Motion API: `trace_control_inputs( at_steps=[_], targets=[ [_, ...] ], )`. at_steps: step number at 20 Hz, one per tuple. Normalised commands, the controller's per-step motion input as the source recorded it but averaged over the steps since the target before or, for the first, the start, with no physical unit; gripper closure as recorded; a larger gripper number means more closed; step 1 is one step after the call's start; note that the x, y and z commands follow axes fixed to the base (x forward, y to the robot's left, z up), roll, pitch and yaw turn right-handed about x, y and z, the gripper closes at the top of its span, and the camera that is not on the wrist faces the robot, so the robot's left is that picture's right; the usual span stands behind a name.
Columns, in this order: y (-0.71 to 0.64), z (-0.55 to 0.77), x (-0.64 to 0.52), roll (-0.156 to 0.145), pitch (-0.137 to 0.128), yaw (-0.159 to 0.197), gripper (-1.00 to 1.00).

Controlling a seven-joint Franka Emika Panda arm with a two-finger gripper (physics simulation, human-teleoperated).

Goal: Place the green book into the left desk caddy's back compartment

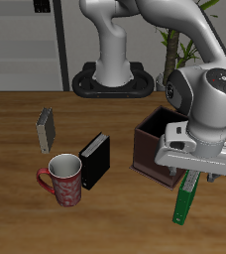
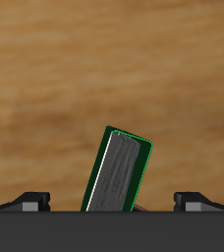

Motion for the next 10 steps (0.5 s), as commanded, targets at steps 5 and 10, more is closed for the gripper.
trace_control_inputs(
  at_steps=[5,10],
  targets=[
    [0.01,-0.26,0.06,0.003,0.019,-0.012,-1.00],
    [-0.02,-0.22,0.05,0.015,0.028,-0.005,-1.00]
  ],
)
